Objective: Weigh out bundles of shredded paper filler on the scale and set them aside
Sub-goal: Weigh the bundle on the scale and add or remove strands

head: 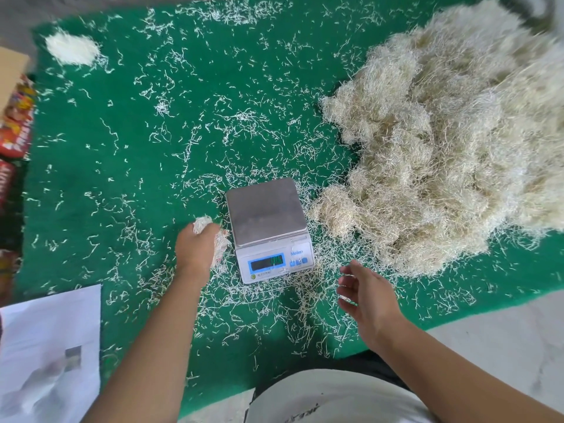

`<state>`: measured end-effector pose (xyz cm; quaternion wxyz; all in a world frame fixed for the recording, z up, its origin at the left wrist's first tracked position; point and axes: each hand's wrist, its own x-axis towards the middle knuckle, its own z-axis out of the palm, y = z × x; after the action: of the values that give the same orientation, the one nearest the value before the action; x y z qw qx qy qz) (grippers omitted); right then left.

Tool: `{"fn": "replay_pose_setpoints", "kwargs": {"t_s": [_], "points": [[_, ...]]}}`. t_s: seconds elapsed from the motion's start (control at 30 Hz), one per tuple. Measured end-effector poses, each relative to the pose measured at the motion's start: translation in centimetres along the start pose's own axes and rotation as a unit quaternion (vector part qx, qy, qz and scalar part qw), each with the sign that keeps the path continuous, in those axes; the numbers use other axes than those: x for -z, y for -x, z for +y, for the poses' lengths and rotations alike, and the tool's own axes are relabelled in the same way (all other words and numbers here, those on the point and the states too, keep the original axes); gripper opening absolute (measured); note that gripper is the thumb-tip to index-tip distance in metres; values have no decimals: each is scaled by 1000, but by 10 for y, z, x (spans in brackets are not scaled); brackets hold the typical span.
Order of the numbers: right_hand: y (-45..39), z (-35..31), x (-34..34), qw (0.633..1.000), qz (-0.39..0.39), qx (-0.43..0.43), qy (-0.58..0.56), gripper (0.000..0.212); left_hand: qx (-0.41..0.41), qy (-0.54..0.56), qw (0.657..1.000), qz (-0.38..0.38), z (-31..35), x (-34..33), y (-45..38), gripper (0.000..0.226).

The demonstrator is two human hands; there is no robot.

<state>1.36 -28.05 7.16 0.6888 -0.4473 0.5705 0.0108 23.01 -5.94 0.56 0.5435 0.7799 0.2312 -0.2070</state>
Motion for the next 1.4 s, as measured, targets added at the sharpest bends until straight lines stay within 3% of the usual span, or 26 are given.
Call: {"fn": "replay_pose_setpoints", "kwargs": {"t_s": [0.07, 0.17, 0.37, 0.5, 0.6, 0.67, 0.77, 0.87, 0.93, 1.03, 1.13, 1.3, 1.4], "points": [[-2, 2, -5, 1000, -20, -8, 9, 28, -13, 3, 1000, -26, 0, 3, 24, 85], [-8, 6, -10, 997, -51, -19, 58, 27, -56, 20, 998, -29, -3, 5, 53, 47], [-49, 22, 5, 954, -69, 36, 290, 9, 0, 70, 996, -52, -22, 12, 95, 43], [-83, 37, 15, 890, -71, 111, 437, 33, 6, -6, 998, -55, -41, 29, 122, 47], [-106, 35, 12, 849, -67, 163, 498, 62, 17, -63, 997, -34, -57, 42, 140, 78], [-120, 33, 5, 834, -58, 183, 518, 72, 34, -103, 994, 2, -67, 50, 151, 87], [-137, 32, -6, 823, -27, 209, 528, 62, 41, -139, 989, 27, -80, 57, 162, 87], [-149, 39, -8, 826, -14, 241, 510, 4, 41, -144, 988, 27, -88, 51, 169, 82], [-148, 41, -6, 837, -13, 258, 483, 22, 51, -119, 992, 3, -86, 42, 172, 83], [-126, 34, 2, 880, -30, 256, 398, 4, 34, -122, 990, -57, -73, 25, 171, 88], [-89, 21, 15, 919, -72, 255, 293, 5, -4, -103, 988, -115, -54, 2, 166, 90], [-17, -20, 27, 922, -146, 287, 213, 8, -11, -49, 977, -206, -11, -50, 161, 101], [16, -34, 20, 900, -202, 304, 240, 10, 33, 26, 952, -304, 12, -72, 175, 75]]}}
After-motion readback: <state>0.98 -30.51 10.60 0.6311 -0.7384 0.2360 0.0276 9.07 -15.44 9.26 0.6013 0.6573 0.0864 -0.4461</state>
